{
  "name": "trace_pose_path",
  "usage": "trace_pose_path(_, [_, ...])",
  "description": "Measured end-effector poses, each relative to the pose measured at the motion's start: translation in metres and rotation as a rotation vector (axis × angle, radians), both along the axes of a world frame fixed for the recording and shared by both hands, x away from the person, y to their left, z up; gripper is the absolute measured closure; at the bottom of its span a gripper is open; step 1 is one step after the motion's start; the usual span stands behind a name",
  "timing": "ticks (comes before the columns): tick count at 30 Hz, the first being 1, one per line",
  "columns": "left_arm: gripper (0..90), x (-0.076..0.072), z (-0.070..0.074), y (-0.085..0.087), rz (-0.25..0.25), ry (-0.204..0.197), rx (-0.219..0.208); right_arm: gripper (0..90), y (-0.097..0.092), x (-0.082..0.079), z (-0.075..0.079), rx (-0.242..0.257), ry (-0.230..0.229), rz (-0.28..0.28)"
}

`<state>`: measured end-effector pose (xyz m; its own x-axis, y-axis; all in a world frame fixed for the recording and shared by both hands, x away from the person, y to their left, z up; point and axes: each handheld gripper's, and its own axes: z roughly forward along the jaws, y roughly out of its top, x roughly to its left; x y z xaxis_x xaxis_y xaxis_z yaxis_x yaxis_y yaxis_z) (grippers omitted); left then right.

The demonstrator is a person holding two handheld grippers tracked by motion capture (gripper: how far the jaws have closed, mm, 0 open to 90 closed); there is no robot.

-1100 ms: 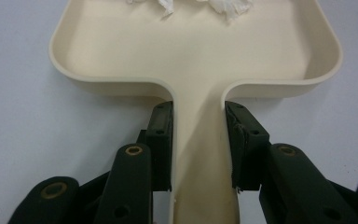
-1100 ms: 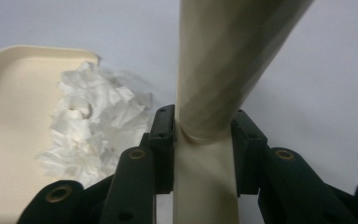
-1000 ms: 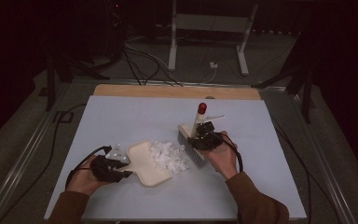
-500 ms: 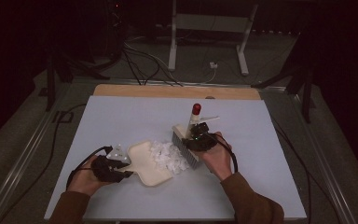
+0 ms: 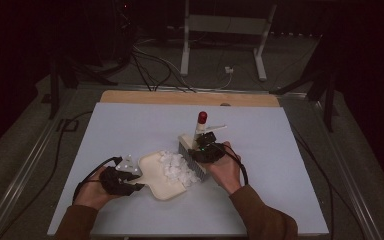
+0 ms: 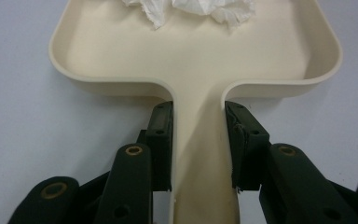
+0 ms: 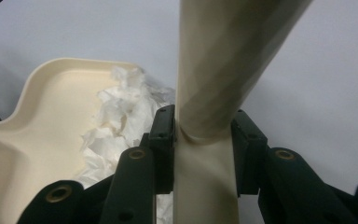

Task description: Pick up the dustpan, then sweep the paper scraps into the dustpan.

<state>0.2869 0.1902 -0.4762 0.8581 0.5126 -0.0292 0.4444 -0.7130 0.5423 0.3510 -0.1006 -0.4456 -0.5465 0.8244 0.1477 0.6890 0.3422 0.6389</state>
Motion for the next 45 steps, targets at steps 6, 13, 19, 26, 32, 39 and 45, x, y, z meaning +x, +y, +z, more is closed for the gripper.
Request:
trace_pose_path(6, [66.7, 0.001, 0.000, -0.001, -0.004, 0.002, -0.001, 67.3, 0.005, -0.001, 0.000, 0.000, 0.002, 0.011])
trace_pose_path(13, [66.7, 0.001, -0.001, -0.002, -0.004, 0.001, -0.002, 67.3, 0.008, -0.002, 0.000, -0.003, 0.002, 0.018])
trace_pose_path(19, [66.7, 0.001, -0.001, -0.002, -0.004, 0.001, -0.003, 67.3, 0.008, -0.002, 0.000, -0.004, 0.002, 0.019])
trace_pose_path(26, [66.7, 0.002, 0.000, -0.002, -0.005, 0.004, -0.004, 67.3, 0.009, -0.003, 0.001, -0.003, 0.003, 0.024])
trace_pose_path(32, [66.7, 0.002, -0.001, -0.003, -0.003, 0.003, -0.009, 67.3, 0.013, -0.005, 0.001, -0.004, 0.002, 0.035])
trace_pose_path(39, [66.7, 0.002, -0.001, -0.004, -0.003, 0.004, -0.011, 67.3, 0.018, -0.008, 0.001, -0.004, 0.003, 0.049])
trace_pose_path(45, [66.7, 0.003, -0.002, -0.006, -0.001, 0.002, -0.015, 67.3, 0.023, -0.010, 0.001, -0.006, 0.003, 0.063])
